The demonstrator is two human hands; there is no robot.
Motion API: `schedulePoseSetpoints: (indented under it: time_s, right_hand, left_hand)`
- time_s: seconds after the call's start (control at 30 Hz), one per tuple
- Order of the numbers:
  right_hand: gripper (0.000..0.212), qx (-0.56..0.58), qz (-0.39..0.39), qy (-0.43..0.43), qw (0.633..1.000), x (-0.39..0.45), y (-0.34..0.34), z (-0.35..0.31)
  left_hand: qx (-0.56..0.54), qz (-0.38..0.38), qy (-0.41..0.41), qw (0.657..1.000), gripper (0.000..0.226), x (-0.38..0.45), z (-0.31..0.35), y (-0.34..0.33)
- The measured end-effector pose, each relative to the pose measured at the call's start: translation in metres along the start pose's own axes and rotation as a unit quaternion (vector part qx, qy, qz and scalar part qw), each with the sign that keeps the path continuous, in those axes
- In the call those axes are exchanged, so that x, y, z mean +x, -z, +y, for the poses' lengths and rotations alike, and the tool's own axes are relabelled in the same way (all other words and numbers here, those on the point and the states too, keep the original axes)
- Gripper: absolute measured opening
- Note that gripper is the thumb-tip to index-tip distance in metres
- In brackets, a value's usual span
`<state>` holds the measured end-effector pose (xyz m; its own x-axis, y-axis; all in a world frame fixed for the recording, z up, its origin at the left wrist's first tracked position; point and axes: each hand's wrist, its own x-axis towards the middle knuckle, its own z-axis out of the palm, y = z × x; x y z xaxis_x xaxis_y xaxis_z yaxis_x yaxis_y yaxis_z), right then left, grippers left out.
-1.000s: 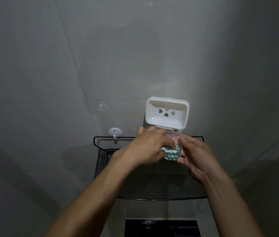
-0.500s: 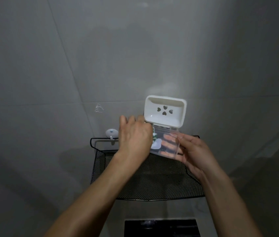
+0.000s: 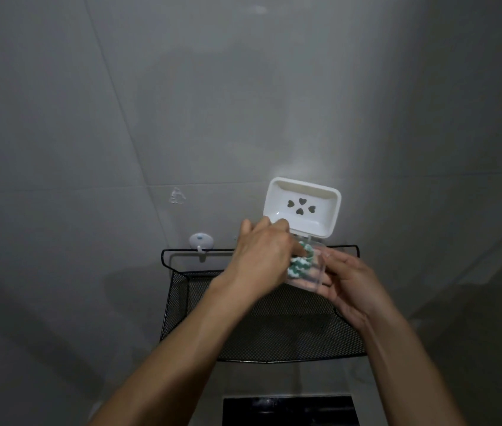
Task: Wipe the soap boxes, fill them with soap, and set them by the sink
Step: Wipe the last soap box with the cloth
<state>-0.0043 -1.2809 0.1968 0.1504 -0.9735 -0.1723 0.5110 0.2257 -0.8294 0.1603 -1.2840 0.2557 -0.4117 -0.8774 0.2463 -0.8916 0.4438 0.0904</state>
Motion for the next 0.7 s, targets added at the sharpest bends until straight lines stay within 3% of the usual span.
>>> schedulePoseSetpoints:
  time_s: [0.3, 0.53, 0.7]
  right_hand:
    - [0.026, -0.036, 0.021, -0.011, 0.999, -0.002, 0.008, -0.004]
    - [0.026, -0.003, 0.047, -0.015, 0.999, -0.008, 0.020, -0.016]
    - [0.029, 0.040, 0.031, -0.022, 0.998, -0.009, 0.022, -0.014]
  left_hand:
    - [0.046, -0.034, 0.018, 0.998, 0.025, -0.009, -0.023, 0.001]
    - [0.017, 0.013, 0.062, 0.998, 0.017, -0.023, -0.063, -0.015]
    - [0.003, -0.061, 0.085, 0.994, 0.023, -0.028, -0.073, -0.054]
